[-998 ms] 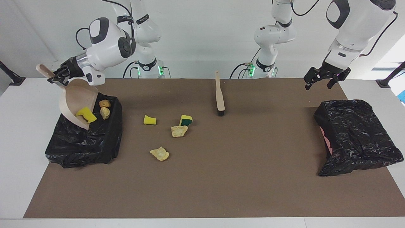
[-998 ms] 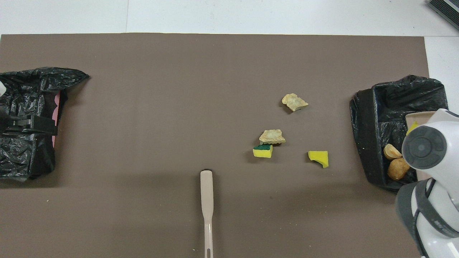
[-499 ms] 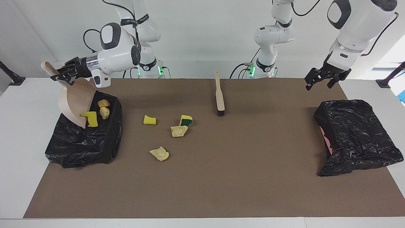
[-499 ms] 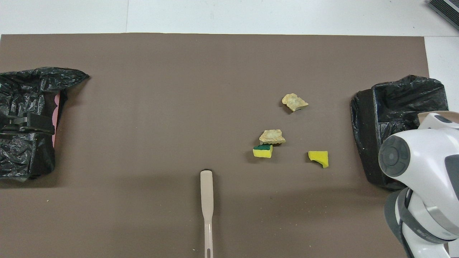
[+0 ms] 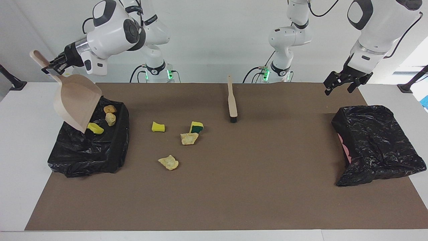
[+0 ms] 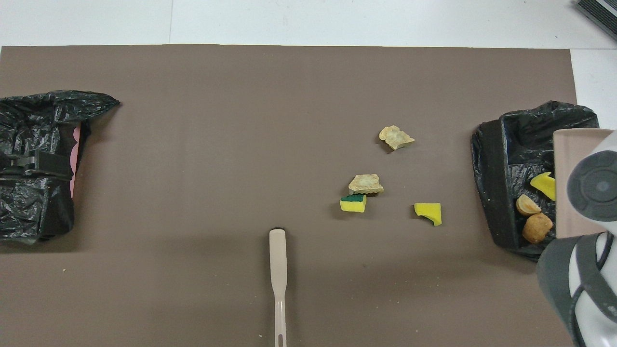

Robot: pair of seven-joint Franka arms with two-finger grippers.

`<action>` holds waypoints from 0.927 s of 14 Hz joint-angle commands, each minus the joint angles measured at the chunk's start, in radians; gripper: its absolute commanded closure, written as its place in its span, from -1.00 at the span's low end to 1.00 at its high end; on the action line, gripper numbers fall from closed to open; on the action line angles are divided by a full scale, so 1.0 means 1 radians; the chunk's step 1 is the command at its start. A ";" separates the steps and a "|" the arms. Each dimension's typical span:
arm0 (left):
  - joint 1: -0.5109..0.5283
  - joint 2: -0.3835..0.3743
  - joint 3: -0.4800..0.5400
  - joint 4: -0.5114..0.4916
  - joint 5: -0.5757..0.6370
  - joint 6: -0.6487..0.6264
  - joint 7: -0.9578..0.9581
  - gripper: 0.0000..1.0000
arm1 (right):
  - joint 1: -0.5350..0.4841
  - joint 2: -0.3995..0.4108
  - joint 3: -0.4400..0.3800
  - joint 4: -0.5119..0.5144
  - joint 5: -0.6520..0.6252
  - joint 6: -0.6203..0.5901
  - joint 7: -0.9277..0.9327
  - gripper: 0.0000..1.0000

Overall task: Sweep and dump trash in bin
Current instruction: 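Return the empty dustpan to the table center with the right gripper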

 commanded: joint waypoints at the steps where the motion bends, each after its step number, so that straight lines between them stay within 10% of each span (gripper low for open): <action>1: 0.003 -0.002 -0.002 0.012 0.017 -0.017 -0.011 -1.00 | 0.001 0.093 0.006 0.126 0.224 -0.059 0.185 1.00; 5: 0.003 -0.002 -0.002 0.012 0.017 -0.017 -0.011 -1.00 | 0.066 0.122 0.052 0.192 0.481 -0.139 0.489 1.00; 13: 0.003 -0.002 -0.002 0.012 0.017 -0.017 -0.011 -1.00 | 0.318 0.506 0.054 0.635 0.721 -0.228 1.210 1.00</action>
